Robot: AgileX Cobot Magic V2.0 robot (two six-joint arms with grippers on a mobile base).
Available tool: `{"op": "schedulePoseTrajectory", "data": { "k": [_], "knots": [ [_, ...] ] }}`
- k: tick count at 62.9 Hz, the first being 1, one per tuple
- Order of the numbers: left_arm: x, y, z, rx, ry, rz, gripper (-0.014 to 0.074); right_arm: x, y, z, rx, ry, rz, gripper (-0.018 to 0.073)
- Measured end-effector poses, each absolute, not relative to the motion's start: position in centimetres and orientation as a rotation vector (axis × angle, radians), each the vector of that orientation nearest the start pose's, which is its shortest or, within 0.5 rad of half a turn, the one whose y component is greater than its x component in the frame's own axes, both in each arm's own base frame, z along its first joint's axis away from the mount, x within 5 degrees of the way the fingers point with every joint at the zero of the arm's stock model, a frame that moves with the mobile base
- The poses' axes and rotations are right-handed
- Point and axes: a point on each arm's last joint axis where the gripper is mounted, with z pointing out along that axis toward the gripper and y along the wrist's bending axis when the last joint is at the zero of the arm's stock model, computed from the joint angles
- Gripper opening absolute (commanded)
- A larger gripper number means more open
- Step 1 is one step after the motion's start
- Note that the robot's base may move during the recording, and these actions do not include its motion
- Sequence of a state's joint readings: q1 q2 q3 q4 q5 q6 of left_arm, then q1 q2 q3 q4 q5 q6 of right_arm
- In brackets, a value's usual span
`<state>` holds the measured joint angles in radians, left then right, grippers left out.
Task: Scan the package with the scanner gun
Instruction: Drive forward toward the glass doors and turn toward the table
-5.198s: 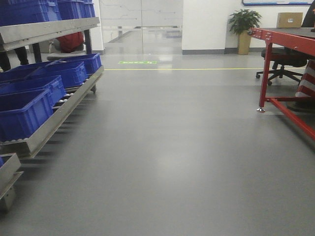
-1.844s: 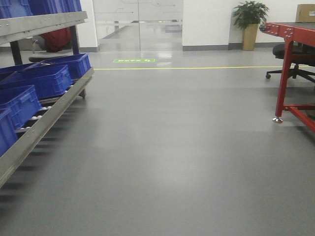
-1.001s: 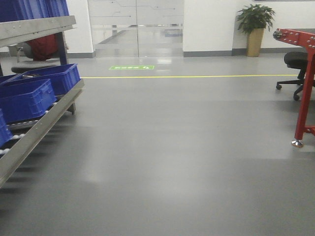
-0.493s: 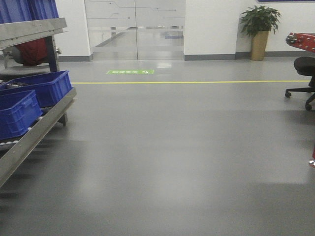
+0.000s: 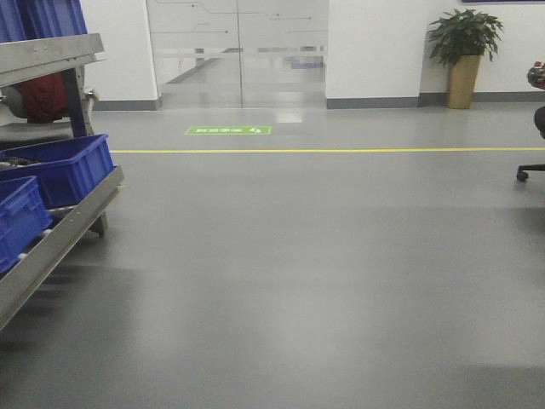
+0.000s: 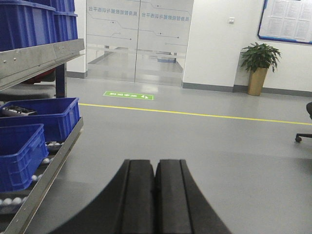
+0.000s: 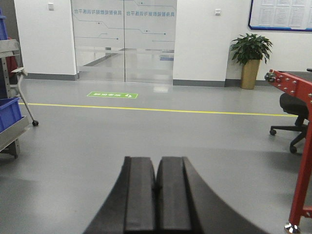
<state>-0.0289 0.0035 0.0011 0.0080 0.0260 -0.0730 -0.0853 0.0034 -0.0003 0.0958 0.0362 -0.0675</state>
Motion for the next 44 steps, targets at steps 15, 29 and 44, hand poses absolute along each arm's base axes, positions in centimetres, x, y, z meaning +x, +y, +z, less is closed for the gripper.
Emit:
{"op": "schedulePoseTrajectory", "data": {
  "k": [15,29,44],
  "knots": [
    [5.67,-0.16,20.97,-0.028,1.516,-0.075,-0.0111,5.65,-0.45,20.98,0.084,1.521,-0.043,-0.0162],
    [5.67,-0.16,20.97,-0.028,1.516,-0.075,-0.0111,5.65,-0.45,20.98,0.084,1.521,-0.043,-0.0162],
    [5.67,-0.16,20.97,-0.028,1.516,-0.075,-0.0111,5.65,-0.45,20.98,0.084,1.521,-0.043,-0.0162]
  ]
}}
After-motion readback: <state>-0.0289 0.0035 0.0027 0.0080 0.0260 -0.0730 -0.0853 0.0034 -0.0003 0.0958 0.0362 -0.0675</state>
